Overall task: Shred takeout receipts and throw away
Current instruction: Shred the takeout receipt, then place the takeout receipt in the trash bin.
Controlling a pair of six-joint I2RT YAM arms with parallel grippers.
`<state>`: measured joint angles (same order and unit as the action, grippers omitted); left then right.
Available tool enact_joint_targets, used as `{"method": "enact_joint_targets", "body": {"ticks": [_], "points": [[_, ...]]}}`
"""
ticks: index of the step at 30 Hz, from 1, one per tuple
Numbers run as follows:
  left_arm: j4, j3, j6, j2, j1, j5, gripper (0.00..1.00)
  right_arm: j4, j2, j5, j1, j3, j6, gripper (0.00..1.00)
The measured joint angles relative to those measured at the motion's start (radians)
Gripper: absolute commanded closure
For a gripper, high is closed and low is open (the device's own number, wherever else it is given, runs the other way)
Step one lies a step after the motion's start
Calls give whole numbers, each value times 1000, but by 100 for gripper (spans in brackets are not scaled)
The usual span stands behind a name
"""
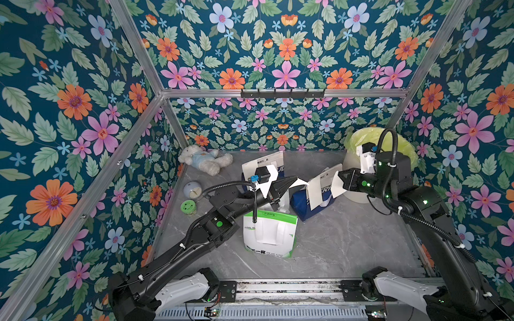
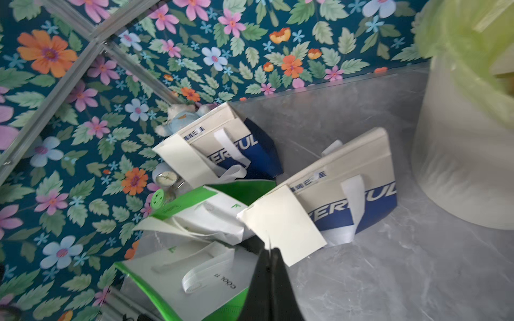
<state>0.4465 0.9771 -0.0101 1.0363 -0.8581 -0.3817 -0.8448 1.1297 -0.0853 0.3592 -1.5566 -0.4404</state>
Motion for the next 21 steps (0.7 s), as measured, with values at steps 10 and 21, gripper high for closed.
{"method": "enact_joint_targets", "body": {"ticks": [10, 21], "points": [[-63, 23, -8, 51, 0, 64, 100, 68, 244, 389, -66, -275, 56, 100], [-86, 30, 8, 112, 0, 49, 100, 266, 600, 840, -56, -544, 322, 100]]}}
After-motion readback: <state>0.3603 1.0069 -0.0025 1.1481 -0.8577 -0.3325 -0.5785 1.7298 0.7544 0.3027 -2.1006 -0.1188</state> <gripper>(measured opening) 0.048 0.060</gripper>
